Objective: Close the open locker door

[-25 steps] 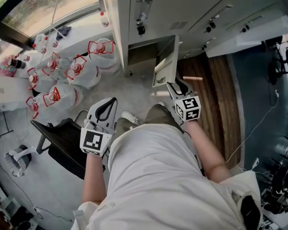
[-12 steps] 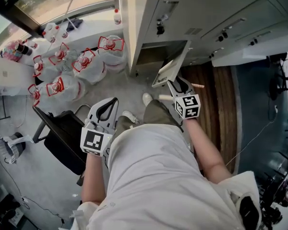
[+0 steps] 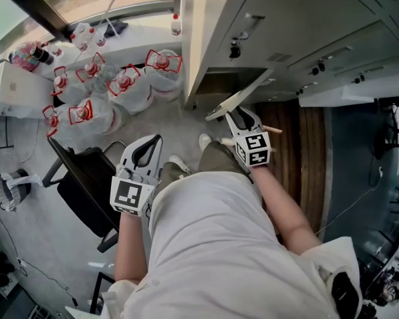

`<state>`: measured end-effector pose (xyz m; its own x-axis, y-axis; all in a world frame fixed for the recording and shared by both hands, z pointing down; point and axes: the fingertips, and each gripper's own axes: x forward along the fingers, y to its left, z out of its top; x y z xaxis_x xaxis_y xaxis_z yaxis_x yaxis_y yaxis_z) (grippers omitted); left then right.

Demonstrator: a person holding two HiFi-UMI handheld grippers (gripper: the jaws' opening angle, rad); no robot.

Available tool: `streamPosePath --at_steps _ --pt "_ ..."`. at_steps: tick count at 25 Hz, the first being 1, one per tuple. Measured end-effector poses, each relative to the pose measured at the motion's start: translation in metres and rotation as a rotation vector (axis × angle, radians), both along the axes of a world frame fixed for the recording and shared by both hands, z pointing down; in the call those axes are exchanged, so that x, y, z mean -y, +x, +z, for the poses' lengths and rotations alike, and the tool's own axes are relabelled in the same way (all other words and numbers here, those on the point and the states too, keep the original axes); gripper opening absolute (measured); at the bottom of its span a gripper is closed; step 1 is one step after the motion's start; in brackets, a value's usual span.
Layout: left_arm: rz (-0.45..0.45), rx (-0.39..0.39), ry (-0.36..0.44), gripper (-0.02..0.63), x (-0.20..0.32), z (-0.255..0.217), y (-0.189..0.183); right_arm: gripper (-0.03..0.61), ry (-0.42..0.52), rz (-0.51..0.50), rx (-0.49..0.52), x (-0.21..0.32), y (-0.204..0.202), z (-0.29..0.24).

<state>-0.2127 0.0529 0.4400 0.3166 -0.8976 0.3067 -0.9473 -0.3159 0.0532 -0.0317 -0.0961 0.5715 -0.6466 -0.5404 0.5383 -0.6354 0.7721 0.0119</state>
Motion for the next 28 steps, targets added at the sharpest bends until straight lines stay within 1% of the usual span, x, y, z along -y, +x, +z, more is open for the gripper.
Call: streamPosePath --at_steps 9,13,18,28 --pt "-0.083 -0.004 -0.012 0.005 0.005 0.004 -0.012 0.152 0.002 -0.092 0.005 0.015 -0.025 0.0" --pt "-0.121 -0.022 -0.019 0.005 0.012 0.002 -0.015 0.152 0.002 -0.138 -0.001 0.023 -0.035 0.001" --pt "-0.155 -0.004 -0.02 0.005 0.021 0.005 -0.016 0.152 0.004 -0.199 -0.009 0.034 -0.046 0.003" --pt "-0.243 -0.005 -0.027 0.005 0.027 0.006 -0.017 0.15 0.011 -0.29 -0.014 0.056 -0.067 0.007"
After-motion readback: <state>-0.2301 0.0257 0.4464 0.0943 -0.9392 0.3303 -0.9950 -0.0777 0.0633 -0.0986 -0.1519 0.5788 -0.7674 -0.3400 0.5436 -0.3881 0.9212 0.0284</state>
